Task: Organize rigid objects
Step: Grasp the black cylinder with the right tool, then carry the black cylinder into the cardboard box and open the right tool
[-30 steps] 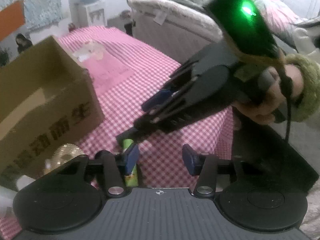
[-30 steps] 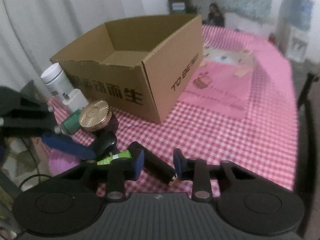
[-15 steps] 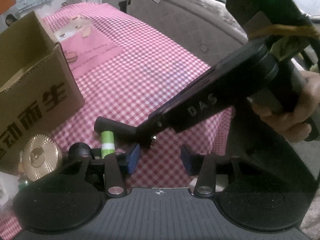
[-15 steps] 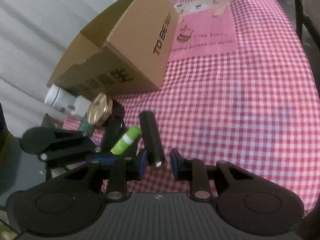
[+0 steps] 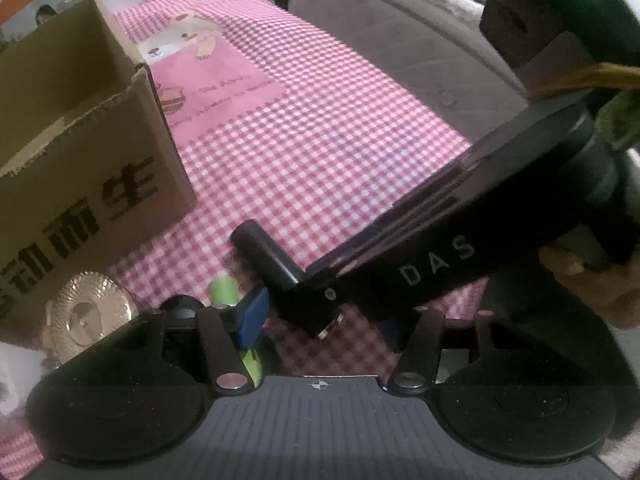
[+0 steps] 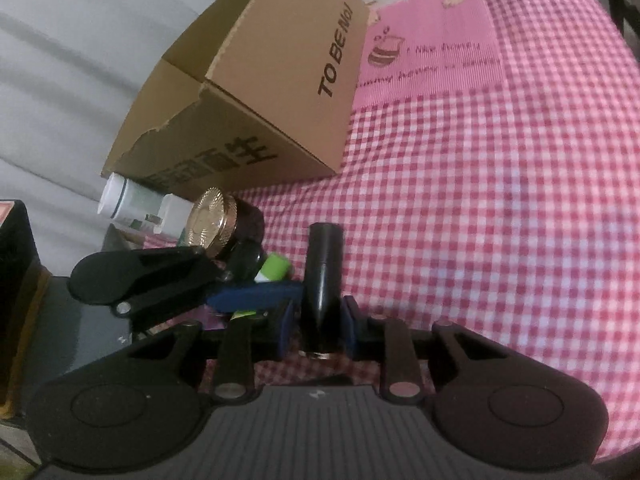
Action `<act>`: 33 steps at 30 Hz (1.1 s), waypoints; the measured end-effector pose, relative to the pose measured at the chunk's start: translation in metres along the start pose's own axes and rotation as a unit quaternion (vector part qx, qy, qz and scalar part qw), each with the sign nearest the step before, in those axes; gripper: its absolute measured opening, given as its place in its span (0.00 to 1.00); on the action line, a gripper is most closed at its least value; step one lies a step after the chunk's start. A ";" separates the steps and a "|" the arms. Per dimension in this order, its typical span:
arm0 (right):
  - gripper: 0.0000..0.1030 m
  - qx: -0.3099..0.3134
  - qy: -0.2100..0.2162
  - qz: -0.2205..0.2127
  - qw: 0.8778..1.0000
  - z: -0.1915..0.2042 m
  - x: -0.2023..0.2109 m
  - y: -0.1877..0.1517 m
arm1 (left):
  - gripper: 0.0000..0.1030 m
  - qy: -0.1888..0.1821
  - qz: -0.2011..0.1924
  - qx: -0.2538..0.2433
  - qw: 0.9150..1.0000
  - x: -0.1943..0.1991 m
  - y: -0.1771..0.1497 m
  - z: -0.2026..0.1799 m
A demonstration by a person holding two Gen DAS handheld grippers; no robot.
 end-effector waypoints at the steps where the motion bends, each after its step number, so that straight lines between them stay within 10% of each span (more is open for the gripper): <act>1: 0.26 -0.003 0.002 0.000 1.000 0.000 -0.001 0.001 | 0.53 0.009 0.000 -0.003 1.000 -0.001 0.001 -0.001; 9: 0.24 -0.039 0.011 -0.019 0.999 -0.004 0.002 -0.001 | 0.31 0.032 -0.006 -0.004 0.999 0.002 -0.003 0.001; 20: 0.25 -0.035 -0.004 -0.082 0.996 0.025 0.036 -0.029 | 0.27 0.058 -0.087 -0.030 0.994 0.052 -0.014 -0.017; 33: 0.25 0.130 0.019 -0.173 0.976 0.174 0.081 -0.021 | 0.27 0.201 -0.201 -0.009 0.959 0.168 -0.020 0.022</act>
Point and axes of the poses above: each gripper's, at about its wrist camera, not at the fingertips, and x roughly against the way its jaws point, z to its left, y to its top, the point moved 1 cm from there along -x, roughly the way its jaws point, and after that the axes turned 14 degrees about -x, right-handed, at the moved point
